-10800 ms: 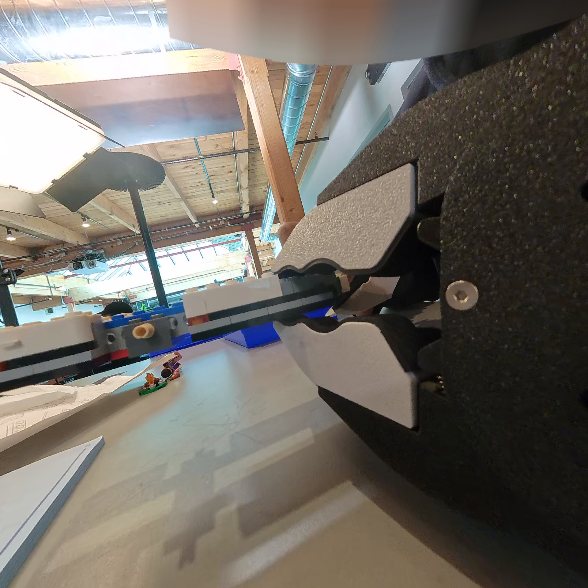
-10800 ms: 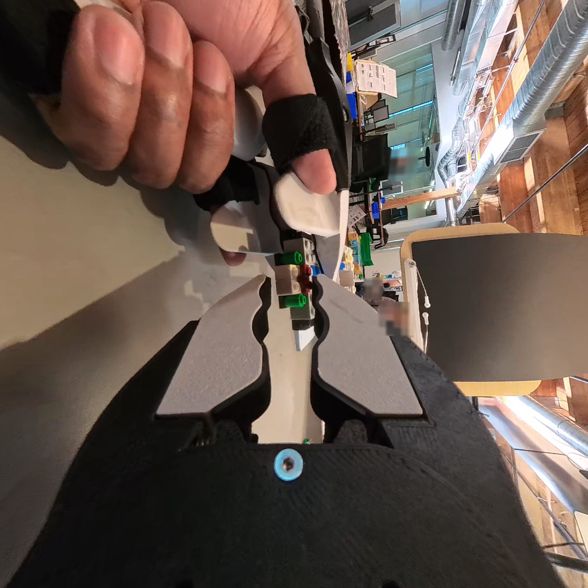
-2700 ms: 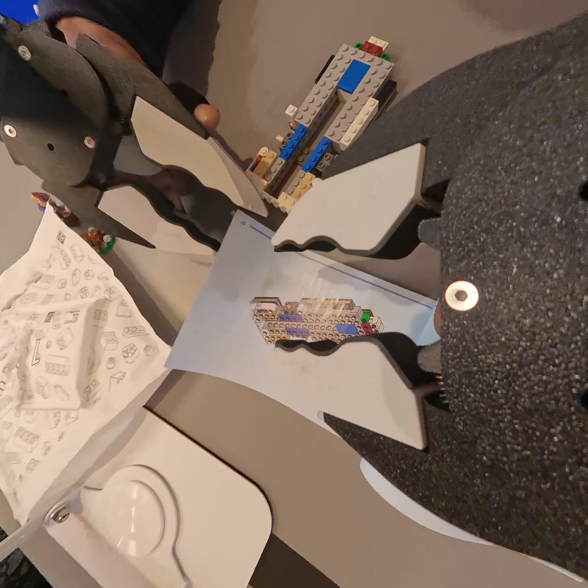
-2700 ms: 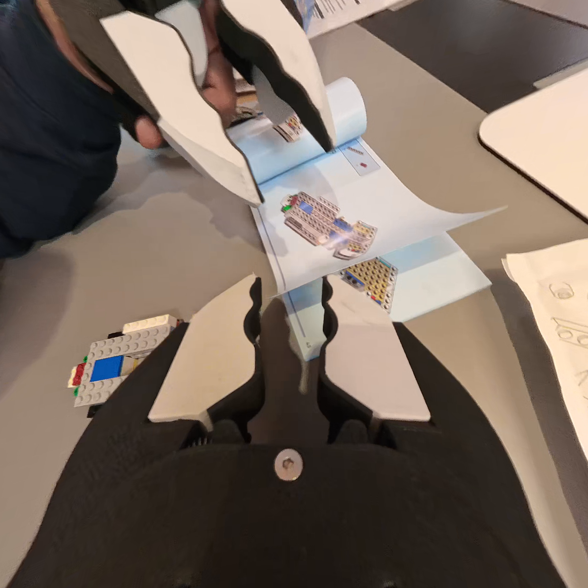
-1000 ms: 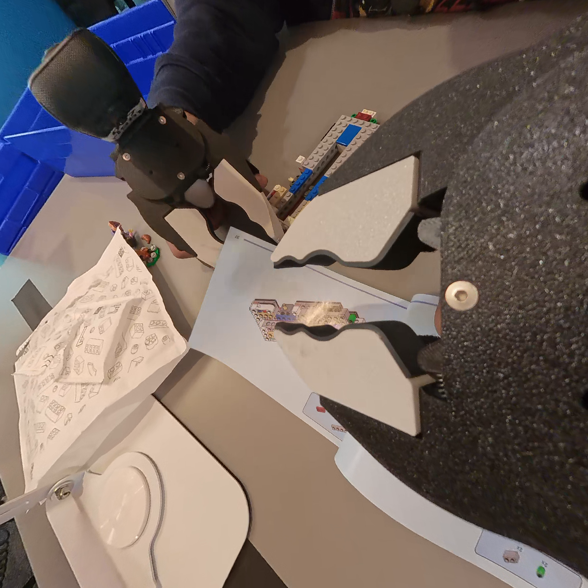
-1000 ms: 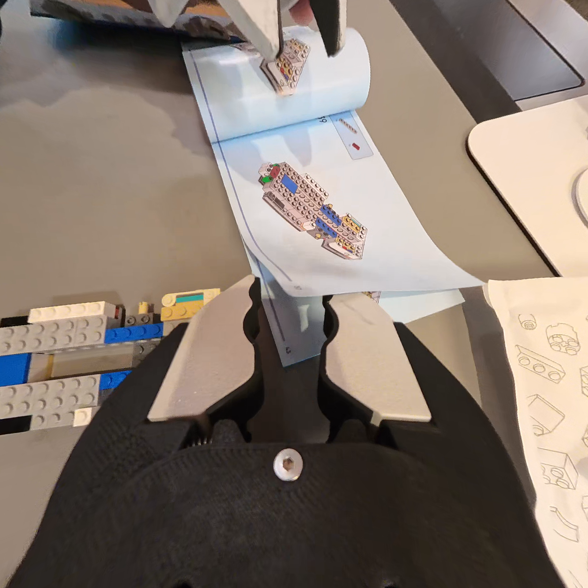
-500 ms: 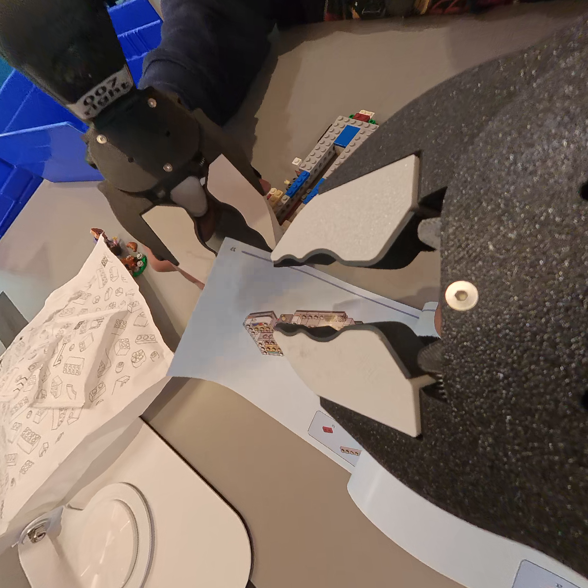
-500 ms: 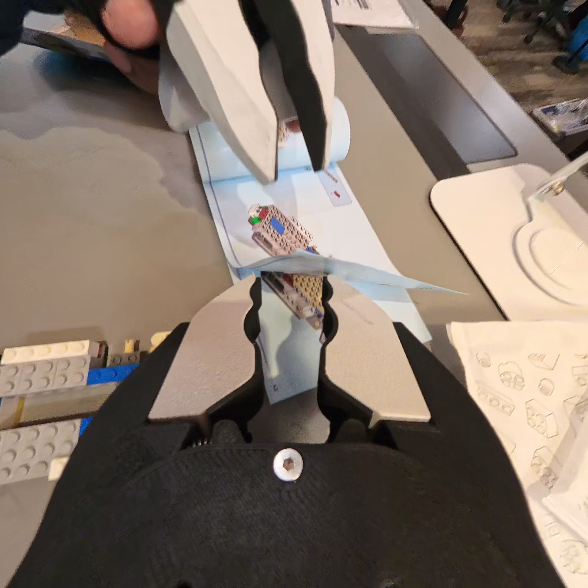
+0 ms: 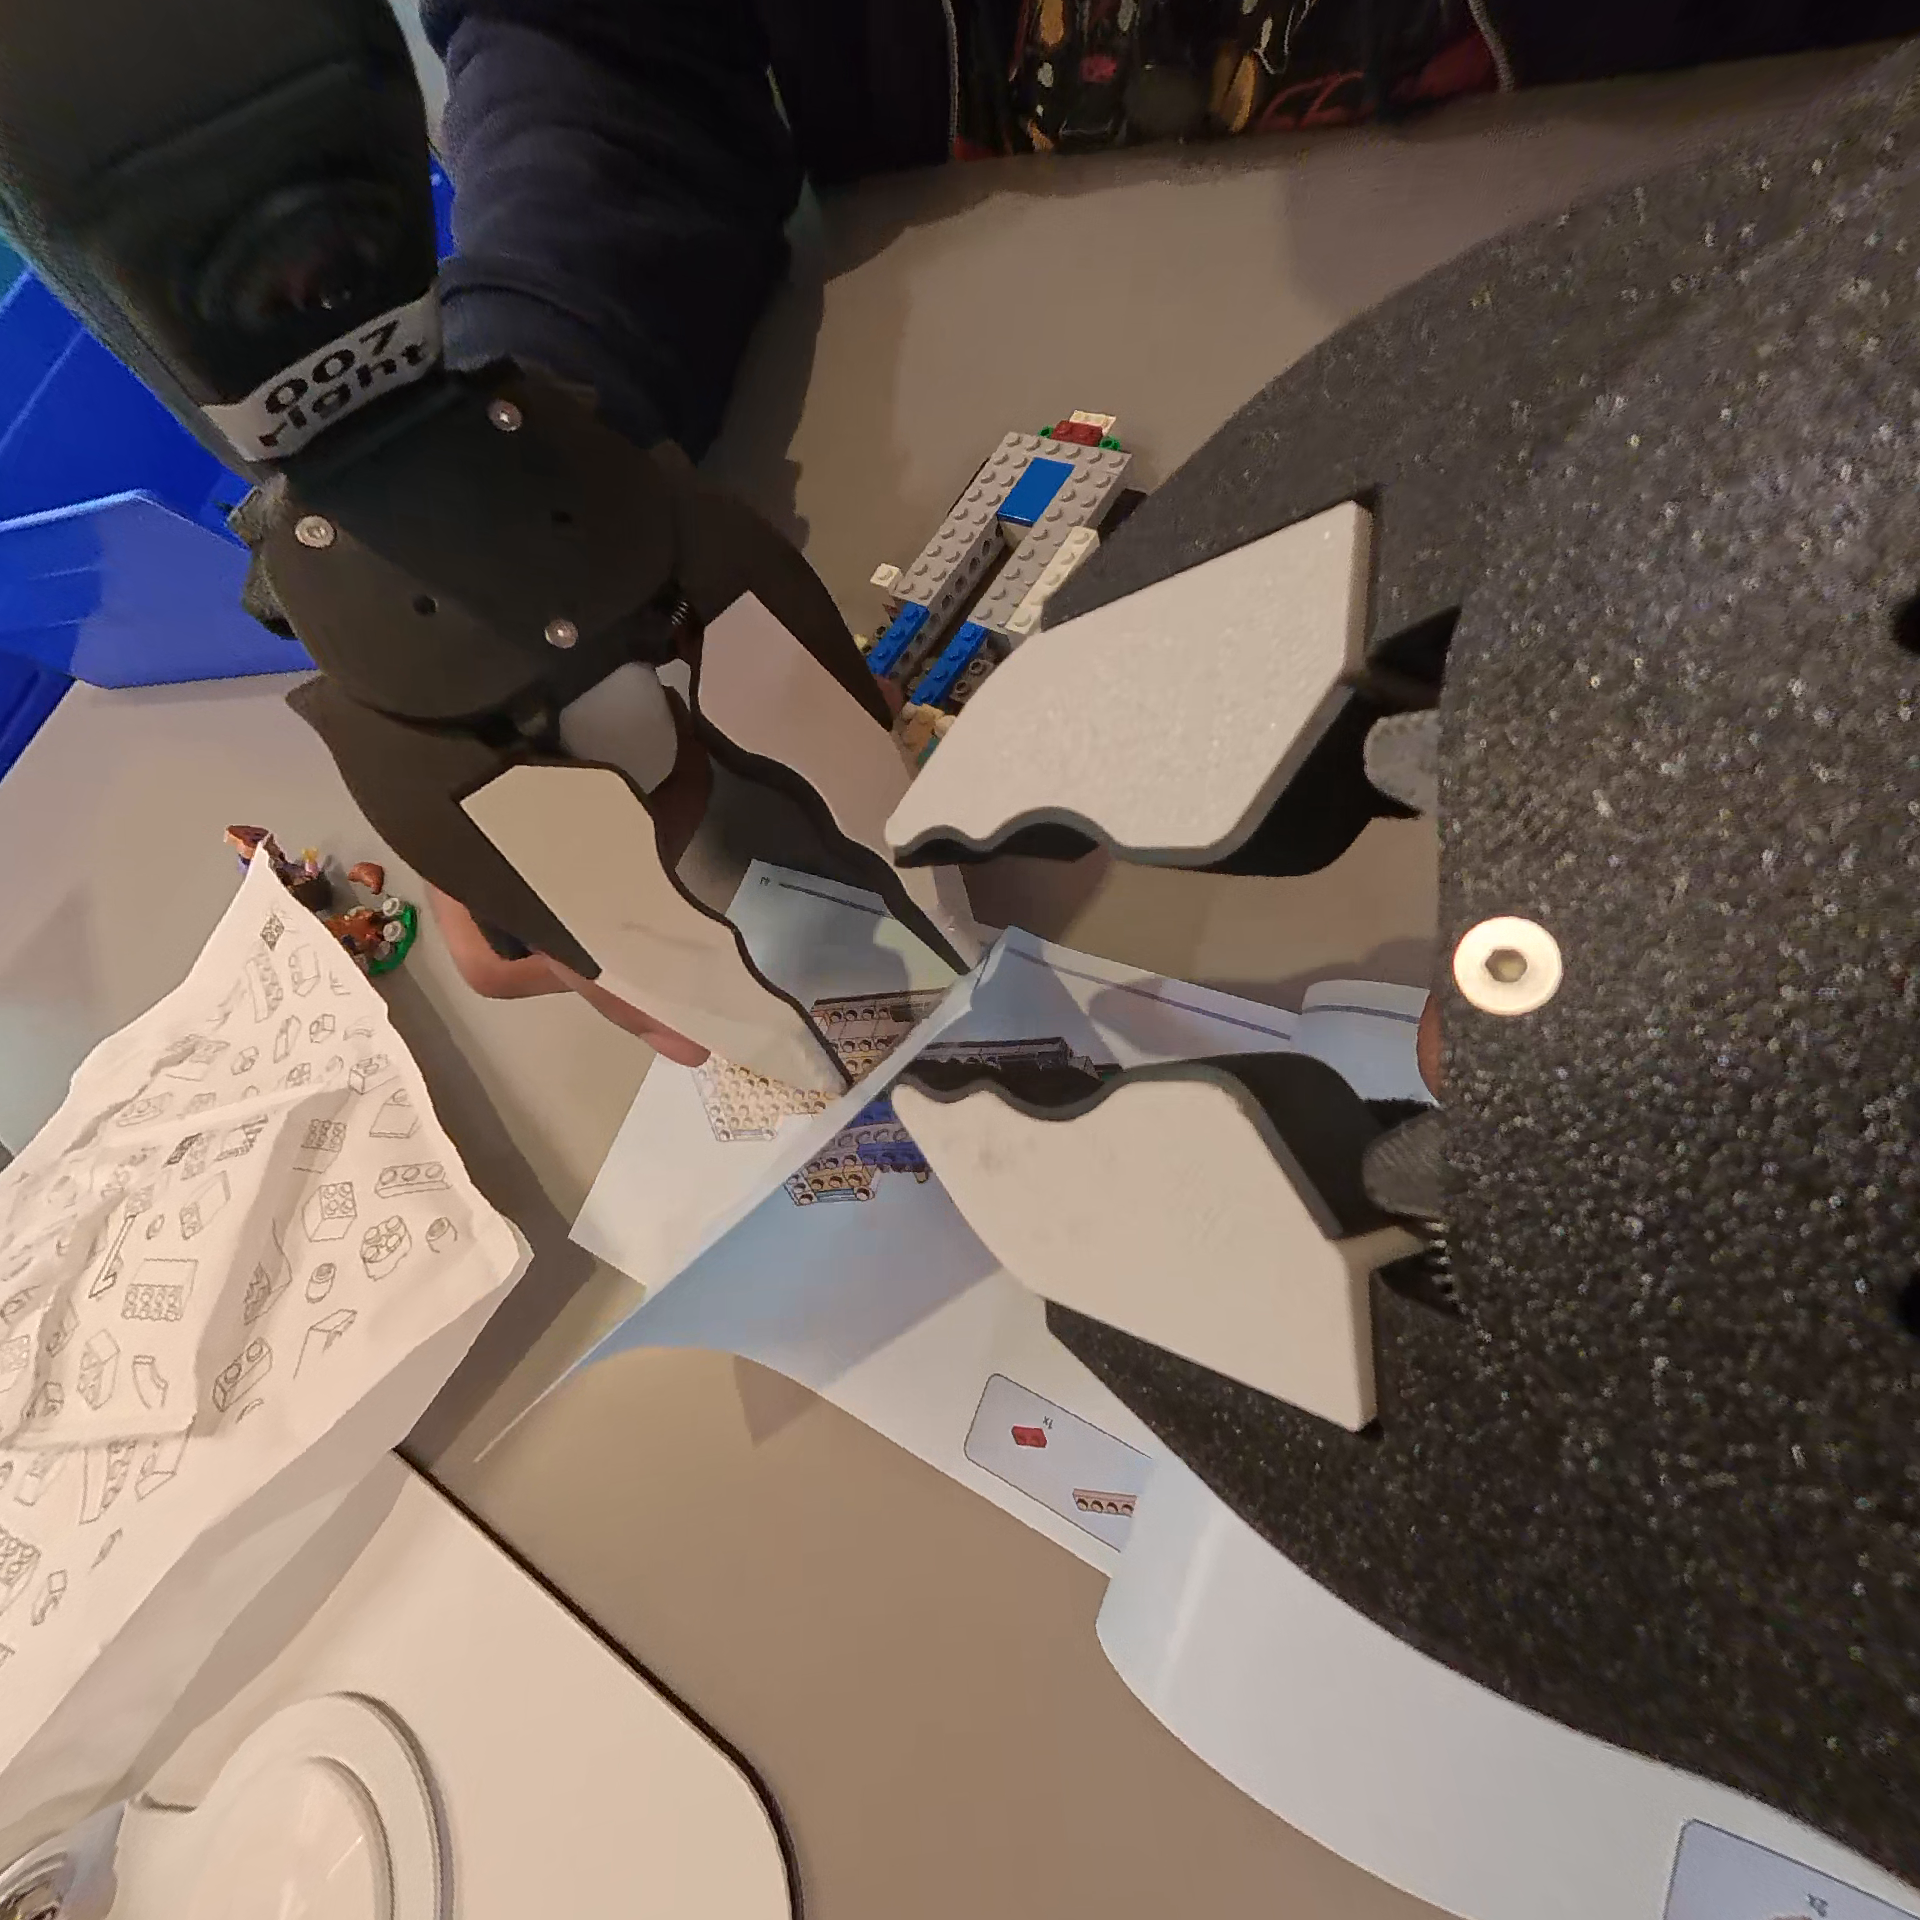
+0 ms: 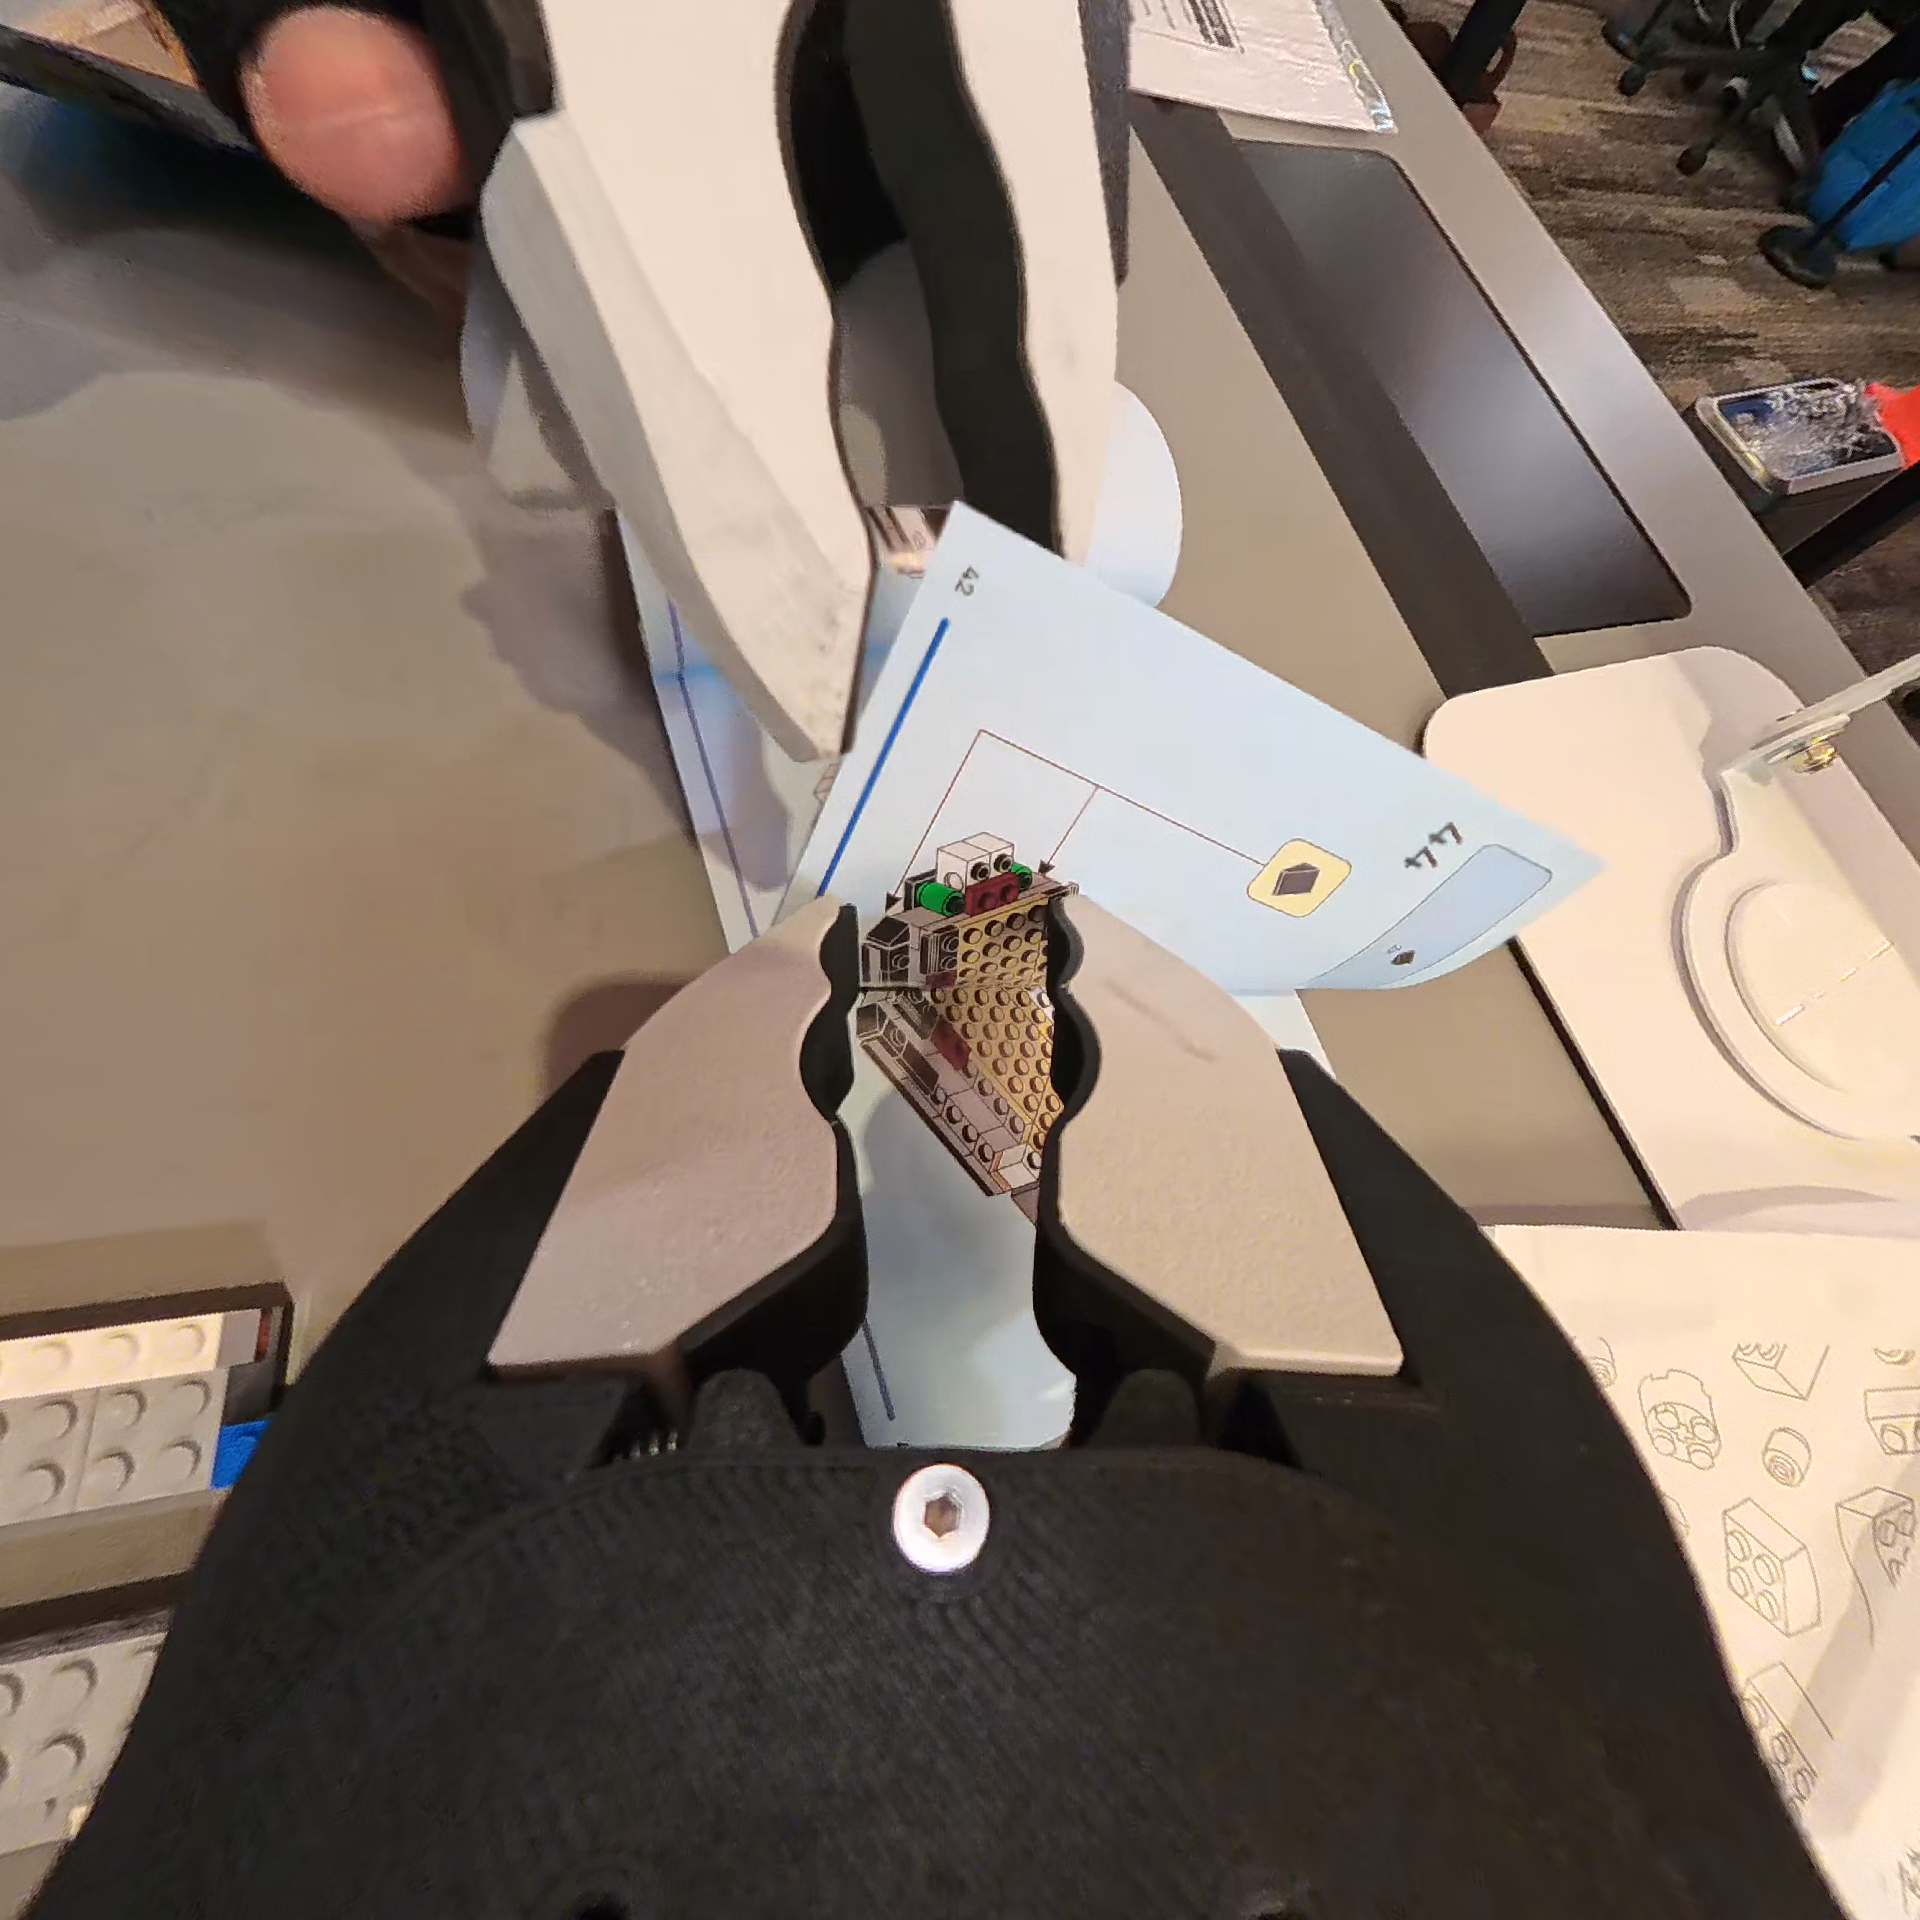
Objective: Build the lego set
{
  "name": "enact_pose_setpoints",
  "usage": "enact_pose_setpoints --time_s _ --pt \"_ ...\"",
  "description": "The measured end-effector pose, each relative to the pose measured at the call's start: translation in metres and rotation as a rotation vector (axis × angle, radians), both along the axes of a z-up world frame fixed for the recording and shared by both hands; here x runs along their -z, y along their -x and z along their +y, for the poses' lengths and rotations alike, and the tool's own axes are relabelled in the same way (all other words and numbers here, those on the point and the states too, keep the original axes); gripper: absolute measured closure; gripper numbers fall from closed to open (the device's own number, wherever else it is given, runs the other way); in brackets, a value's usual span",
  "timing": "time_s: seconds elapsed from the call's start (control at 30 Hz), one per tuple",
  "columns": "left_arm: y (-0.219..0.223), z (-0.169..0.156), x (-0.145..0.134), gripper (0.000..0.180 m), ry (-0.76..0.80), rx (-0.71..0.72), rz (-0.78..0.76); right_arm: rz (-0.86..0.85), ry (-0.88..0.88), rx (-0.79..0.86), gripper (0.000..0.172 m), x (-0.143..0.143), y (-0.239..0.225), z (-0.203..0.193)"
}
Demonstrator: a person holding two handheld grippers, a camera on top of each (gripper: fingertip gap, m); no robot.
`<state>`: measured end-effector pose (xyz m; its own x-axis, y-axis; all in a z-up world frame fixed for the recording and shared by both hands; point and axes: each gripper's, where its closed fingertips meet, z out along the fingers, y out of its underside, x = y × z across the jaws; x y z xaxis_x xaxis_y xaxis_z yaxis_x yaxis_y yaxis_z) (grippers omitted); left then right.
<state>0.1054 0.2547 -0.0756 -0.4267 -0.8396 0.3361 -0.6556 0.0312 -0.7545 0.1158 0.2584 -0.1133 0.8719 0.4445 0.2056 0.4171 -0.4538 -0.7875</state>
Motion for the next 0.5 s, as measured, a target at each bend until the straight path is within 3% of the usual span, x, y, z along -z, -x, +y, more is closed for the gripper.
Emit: enact_pose_setpoints --time_s 0.17,0.3,0.4,0.5 --pt "0.001 0.006 -0.003 0.157 0.026 -0.019 -0.011 -0.003 0.001 -0.004 0.137 0.002 -0.001 -0.002" --pt "-0.005 0.009 -0.007 0.179 0.119 -0.056 -0.031 -0.004 -0.032 -0.015 0.137 -0.003 0.0 -0.003" --pt "-0.01 0.012 -0.009 0.178 0.203 -0.091 -0.029 -0.007 -0.052 0.0 0.136 -0.007 -0.002 -0.002" --pt "-0.01 0.012 -0.009 0.177 0.223 -0.099 -0.026 0.106 -0.03 0.052 0.134 -0.013 -0.005 -0.001"
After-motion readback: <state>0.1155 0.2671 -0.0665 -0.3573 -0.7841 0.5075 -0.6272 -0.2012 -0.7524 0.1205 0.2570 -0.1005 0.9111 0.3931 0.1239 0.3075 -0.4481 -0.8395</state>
